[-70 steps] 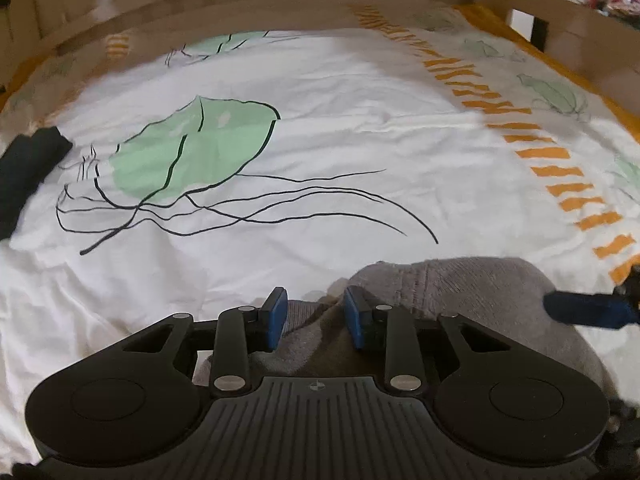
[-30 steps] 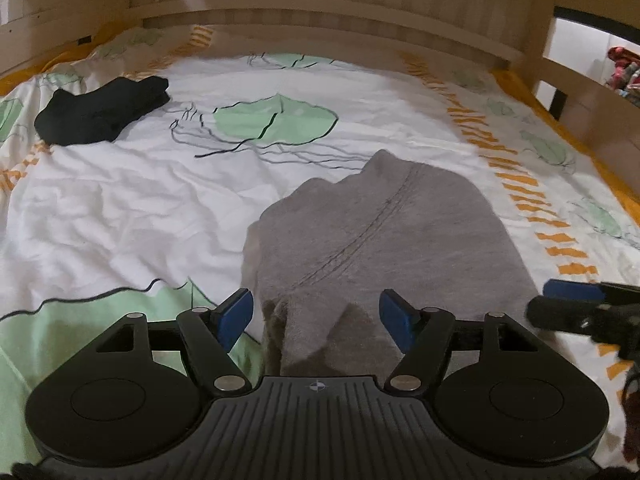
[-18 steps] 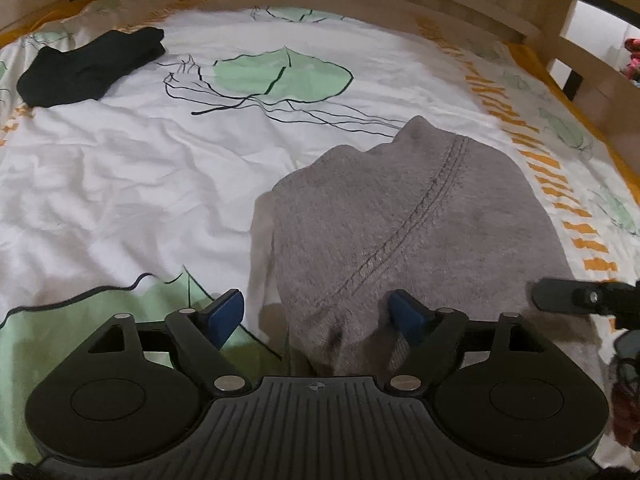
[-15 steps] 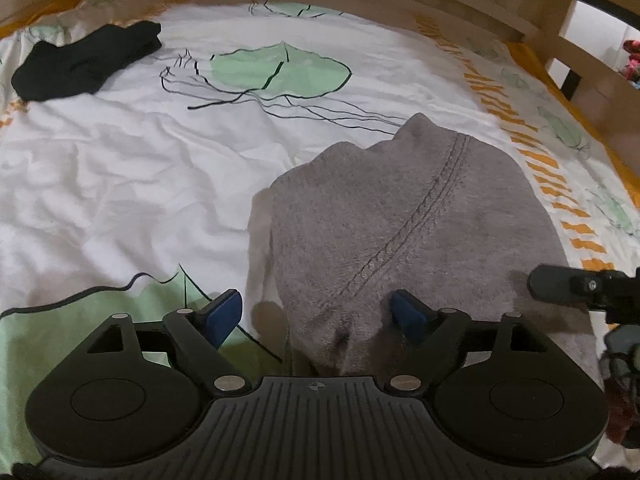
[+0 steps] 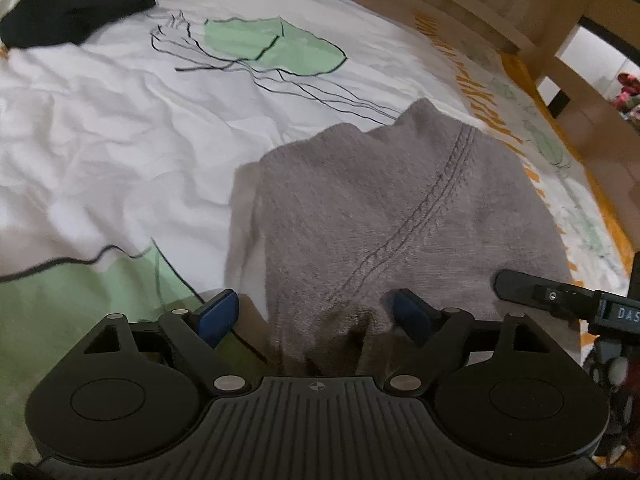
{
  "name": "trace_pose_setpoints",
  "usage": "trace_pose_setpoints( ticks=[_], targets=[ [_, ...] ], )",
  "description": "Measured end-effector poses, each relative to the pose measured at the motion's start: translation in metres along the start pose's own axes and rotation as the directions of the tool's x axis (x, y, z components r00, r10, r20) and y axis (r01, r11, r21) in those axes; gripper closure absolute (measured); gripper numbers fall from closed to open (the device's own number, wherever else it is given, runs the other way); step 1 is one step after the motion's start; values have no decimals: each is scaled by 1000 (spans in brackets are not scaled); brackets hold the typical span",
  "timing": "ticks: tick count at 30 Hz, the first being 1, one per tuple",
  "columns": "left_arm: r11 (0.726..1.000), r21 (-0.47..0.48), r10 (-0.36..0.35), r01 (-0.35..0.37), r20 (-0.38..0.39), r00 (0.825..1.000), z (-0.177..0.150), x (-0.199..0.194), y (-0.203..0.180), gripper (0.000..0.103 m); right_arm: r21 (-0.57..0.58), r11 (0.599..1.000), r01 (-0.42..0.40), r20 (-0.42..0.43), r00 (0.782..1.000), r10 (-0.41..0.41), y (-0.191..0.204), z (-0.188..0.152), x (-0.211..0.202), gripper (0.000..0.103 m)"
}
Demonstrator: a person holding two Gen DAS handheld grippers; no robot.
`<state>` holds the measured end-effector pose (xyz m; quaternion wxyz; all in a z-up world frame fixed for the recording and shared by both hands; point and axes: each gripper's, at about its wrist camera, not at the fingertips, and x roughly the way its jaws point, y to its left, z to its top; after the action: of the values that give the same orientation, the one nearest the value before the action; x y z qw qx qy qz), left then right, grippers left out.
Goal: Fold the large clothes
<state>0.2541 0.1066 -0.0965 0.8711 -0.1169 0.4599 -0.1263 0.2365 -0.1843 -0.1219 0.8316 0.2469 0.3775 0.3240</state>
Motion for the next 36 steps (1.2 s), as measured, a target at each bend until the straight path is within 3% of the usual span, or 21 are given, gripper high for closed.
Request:
trace_pose_setpoints(
  ticks=[5, 14, 16, 18, 19, 21, 22, 23, 25, 32, 36],
  targets=[
    [998, 15, -57, 57, -22, 998, 2, 7, -23, 22, -28, 1000, 9, 26, 1000, -9, 8, 9, -17, 47],
    [972, 178, -146, 154, -58, 988, 13, 52, -124, 23, -11, 987, 162, 42, 986, -161, -27, 27, -86, 47],
    [958, 249, -135, 141, -41, 990, 15, 58, -144, 23, 7, 980, 201, 60, 978, -201, -39, 31, -106, 47],
    [940, 330, -84, 82, -6, 996, 12, 63, -159, 23, 37, 971, 235, 52, 970, -237, -54, 33, -116, 42],
    [933, 355, -70, 63, 7, 998, 11, 66, -162, 22, 53, 961, 272, 31, 961, -274, -61, 32, -116, 38],
    [934, 351, -73, 64, 11, 997, 10, 69, -160, 22, 49, 925, 378, 0, 926, -378, -72, 27, -110, 17],
    [939, 337, -74, 66, 10, 997, 10, 68, -156, 22, 42, 917, 396, 4, 918, -397, -75, 24, -109, 12],
    [944, 322, -79, 70, 16, 997, 10, 66, -151, 22, 60, 924, 377, 15, 925, -379, -79, 21, -112, 9],
    [952, 296, -87, 74, 32, 996, 10, 59, -143, 22, 83, 928, 363, 31, 930, -367, -79, 19, -117, 10],
    [959, 280, -81, 40, 137, 987, 0, 15, -141, 23, -21, 915, 402, 135, 908, -396, -44, 14, -149, 10],
    [958, 285, -91, 37, 178, 980, -16, -9, -144, 23, -42, 905, 423, 124, 901, -415, -28, 3, -156, 10]
  ],
)
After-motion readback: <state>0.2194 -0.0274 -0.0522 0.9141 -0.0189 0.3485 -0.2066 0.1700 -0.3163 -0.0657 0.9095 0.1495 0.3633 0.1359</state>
